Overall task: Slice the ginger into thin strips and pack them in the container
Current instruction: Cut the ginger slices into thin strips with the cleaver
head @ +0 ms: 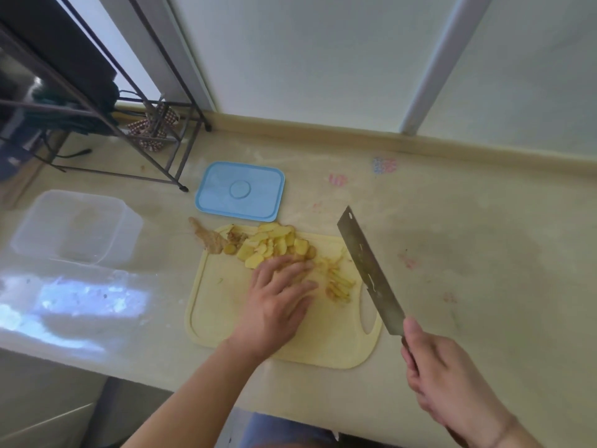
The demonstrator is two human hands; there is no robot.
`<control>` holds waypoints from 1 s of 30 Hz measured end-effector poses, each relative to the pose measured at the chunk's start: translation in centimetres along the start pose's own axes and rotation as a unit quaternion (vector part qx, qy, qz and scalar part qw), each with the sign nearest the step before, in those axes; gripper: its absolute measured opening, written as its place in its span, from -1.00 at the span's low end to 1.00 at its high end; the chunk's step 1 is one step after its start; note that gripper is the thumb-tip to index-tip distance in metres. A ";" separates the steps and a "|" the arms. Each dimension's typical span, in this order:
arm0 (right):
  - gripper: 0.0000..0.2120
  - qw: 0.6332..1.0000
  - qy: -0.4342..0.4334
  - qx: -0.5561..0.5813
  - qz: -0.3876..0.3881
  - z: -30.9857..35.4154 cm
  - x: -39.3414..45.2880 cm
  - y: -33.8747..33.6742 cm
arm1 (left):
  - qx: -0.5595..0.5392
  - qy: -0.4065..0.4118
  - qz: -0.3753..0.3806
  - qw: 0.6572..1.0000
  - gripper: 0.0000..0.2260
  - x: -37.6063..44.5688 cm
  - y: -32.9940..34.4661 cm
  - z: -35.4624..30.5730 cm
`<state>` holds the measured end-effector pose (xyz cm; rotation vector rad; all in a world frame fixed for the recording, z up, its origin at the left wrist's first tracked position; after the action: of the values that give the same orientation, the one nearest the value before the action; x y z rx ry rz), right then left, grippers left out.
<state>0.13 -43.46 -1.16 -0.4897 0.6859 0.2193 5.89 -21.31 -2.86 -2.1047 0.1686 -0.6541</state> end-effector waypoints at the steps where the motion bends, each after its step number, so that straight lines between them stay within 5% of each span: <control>1: -0.36 0.997 -0.030 -0.060 -0.027 0.3 -0.1 0.0 | -0.024 -0.033 -0.060 0.997 -0.86 -0.1 -1.5 0.9; 4: -0.36 0.957 -0.084 -0.260 -0.095 0.9 -0.6 0.2 | -0.053 -0.107 -0.210 0.970 -0.85 0.0 -6.0 1.6; 6: -0.33 0.915 -0.127 -0.363 -0.121 1.5 -0.7 0.6 | -0.072 -0.061 -0.225 0.970 -0.88 0.7 -7.7 -0.2; 10: -0.33 0.861 -0.193 -0.452 -0.130 1.4 -0.1 1.2 | -0.060 0.083 0.030 0.994 -0.87 2.8 -3.8 -5.0; 17: -0.13 0.800 -0.247 -0.525 -0.155 1.6 0.5 2.2 | 0.049 -0.008 0.234 0.971 -0.56 2.0 2.2 -3.8; 20: -0.13 0.816 -0.229 -0.517 -0.120 1.5 0.4 2.7 | 0.070 -0.041 0.300 0.950 -0.35 2.4 2.9 -3.8; 23: -0.19 0.810 -0.248 -0.515 -0.134 1.7 -0.3 2.4 | 0.023 -0.061 0.297 0.952 -0.34 3.1 2.7 -3.2; 27: -0.38 0.790 -0.275 -0.513 -0.191 -0.1 -1.1 0.7 | -0.101 -0.139 0.139 0.975 -0.78 5.7 -0.2 1.8; 30: -0.40 0.772 -0.335 -0.493 -0.220 -1.4 -2.8 -0.8 | -0.053 -0.078 0.204 0.974 -0.79 7.7 0.4 2.0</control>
<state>-2.46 -44.98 0.05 -1.4765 -0.3354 0.2787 13.50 -22.79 -1.08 -2.1242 0.5424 -0.2368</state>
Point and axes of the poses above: each hand's wrist, its own x-axis towards the middle knuckle, its own y-axis out of the palm, z = x × y, the point moved 8 cm from there along x, towards the middle knuckle, and after that the axes turned 3 degrees about z, right-handed, at the moved point
